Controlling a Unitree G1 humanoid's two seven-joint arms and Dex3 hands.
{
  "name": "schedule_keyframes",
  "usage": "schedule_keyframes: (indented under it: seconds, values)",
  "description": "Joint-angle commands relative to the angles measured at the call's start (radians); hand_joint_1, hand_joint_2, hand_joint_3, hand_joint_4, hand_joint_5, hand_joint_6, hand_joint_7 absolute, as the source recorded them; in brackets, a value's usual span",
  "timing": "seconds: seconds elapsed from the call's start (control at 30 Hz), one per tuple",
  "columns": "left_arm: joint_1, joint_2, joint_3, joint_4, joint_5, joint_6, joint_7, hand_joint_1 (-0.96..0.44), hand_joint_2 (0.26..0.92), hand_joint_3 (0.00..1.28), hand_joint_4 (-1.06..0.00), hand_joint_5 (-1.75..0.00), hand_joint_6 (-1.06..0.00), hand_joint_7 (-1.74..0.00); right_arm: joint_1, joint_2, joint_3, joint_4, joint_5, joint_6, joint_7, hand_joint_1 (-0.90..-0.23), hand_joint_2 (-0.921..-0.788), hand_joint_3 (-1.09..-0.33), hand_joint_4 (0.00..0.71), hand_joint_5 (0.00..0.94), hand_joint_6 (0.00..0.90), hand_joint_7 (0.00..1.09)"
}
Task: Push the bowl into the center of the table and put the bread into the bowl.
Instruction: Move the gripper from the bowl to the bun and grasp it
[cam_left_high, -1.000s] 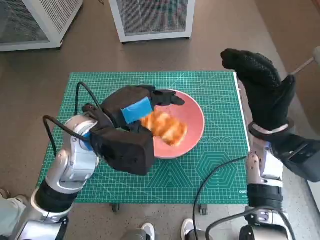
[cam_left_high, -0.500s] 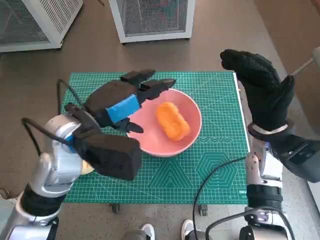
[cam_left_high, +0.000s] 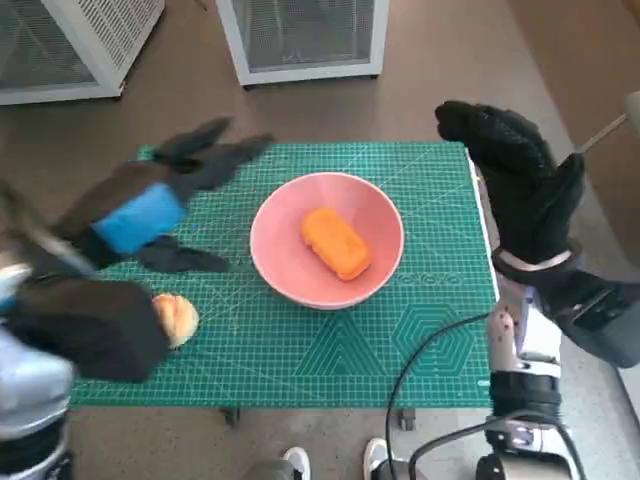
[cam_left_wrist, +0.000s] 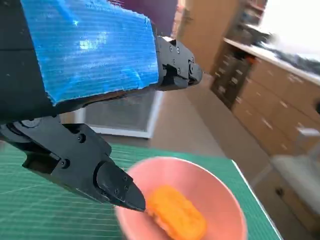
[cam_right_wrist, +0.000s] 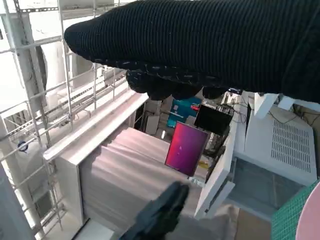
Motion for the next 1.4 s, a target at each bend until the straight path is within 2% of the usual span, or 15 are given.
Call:
schedule_keyframes:
  seconds: [0.03, 0.23, 0.4, 0.8, 1.4]
  values:
    - [0.096, 0.060, 0.108, -0.076, -0.030, 0.065, -0.027, -0.23, 0.723, 0.00, -0.01, 0.00, -0.21, -0.01, 0.021, 0.009, 0.002, 0.001, 0.004, 0.019, -0.006, -0.657, -0.921, -0.768, 0.198, 0.000, 0.108, 0.26]
    - [0.188, 0.116, 0.173, -0.132, -0.037, 0.104, -0.045, -0.23, 0.709, 0.00, -0.01, 0.00, -0.21, -0.01, 0.021, 0.014, 0.005, -0.006, 0.003, 0.025, -0.009, -0.662, -0.921, -0.767, 0.198, 0.000, 0.108, 0.26]
    - [0.238, 0.160, 0.171, -0.164, -0.030, 0.138, -0.053, -0.27, 0.694, 0.00, -0.01, 0.00, -0.21, -0.01, 0.016, 0.017, 0.003, 0.000, 0.007, 0.027, -0.005, -0.668, -0.921, -0.768, 0.197, 0.000, 0.108, 0.26]
    - [0.268, 0.231, 0.057, -0.151, -0.001, 0.213, -0.054, -0.28, 0.689, 0.00, -0.08, -0.02, -0.25, -0.02, 0.013, 0.025, 0.000, 0.014, 0.018, 0.026, 0.009, -0.676, -0.921, -0.763, 0.196, 0.000, 0.107, 0.26]
    - [0.230, 0.246, -0.175, 0.063, 0.077, 0.196, -0.040, -0.29, 0.705, 0.01, -0.13, 0.00, -0.27, -0.01, 0.021, 0.011, -0.010, -0.003, 0.021, 0.035, 0.014, -0.671, -0.921, -0.757, 0.199, 0.001, 0.109, 0.26]
